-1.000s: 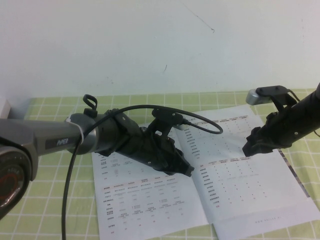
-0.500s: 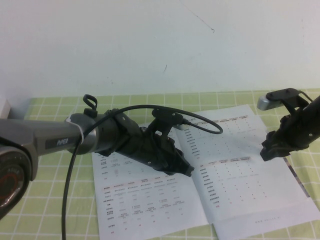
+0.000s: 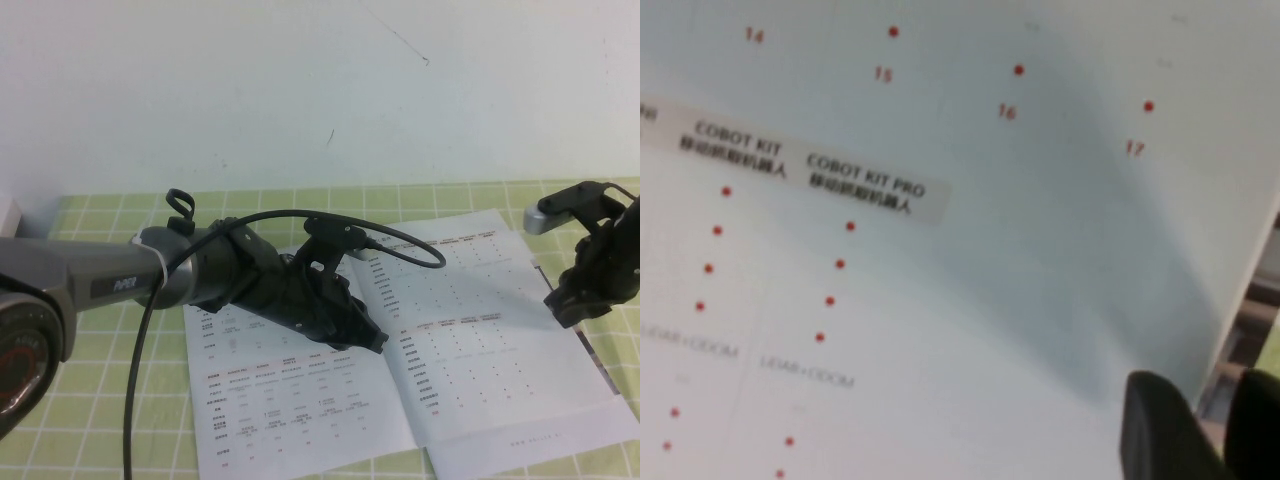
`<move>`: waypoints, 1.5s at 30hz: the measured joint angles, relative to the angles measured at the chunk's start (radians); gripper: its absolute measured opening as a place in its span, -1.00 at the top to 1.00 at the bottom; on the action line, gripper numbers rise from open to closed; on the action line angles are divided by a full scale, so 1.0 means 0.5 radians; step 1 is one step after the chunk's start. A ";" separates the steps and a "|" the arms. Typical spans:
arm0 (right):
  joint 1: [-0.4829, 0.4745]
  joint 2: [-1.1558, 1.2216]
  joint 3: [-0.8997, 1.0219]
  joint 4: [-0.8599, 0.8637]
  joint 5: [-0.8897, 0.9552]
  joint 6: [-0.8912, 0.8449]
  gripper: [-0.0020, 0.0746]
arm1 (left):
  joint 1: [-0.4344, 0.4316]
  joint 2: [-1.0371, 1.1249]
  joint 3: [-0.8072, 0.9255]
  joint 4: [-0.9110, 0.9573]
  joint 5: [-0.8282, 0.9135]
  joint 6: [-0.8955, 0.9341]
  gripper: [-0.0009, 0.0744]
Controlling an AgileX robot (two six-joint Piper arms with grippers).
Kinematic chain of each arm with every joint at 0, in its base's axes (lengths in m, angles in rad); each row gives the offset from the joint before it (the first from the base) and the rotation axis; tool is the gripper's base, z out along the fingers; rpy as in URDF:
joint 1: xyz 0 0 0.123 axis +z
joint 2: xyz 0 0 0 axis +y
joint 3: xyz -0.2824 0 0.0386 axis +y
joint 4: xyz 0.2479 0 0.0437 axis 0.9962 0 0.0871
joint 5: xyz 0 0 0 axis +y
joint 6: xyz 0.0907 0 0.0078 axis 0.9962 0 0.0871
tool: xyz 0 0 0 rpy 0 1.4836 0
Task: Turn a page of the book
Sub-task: Open the closed book
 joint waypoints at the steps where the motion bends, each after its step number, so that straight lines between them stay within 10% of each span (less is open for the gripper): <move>1: 0.011 0.000 -0.024 -0.037 0.055 0.004 0.55 | 0.000 0.000 0.000 0.000 0.000 0.000 0.99; 16: 0.164 -0.020 -0.218 -0.564 0.243 0.534 0.94 | 0.000 0.000 0.000 0.000 -0.007 0.000 0.99; 27: 0.098 0.089 -0.218 -0.146 0.017 0.373 0.08 | 0.000 0.000 0.000 0.001 -0.008 -0.003 0.99; 45: 0.095 0.162 -0.222 0.002 0.005 0.297 0.04 | 0.000 0.000 0.000 0.004 -0.008 -0.003 0.99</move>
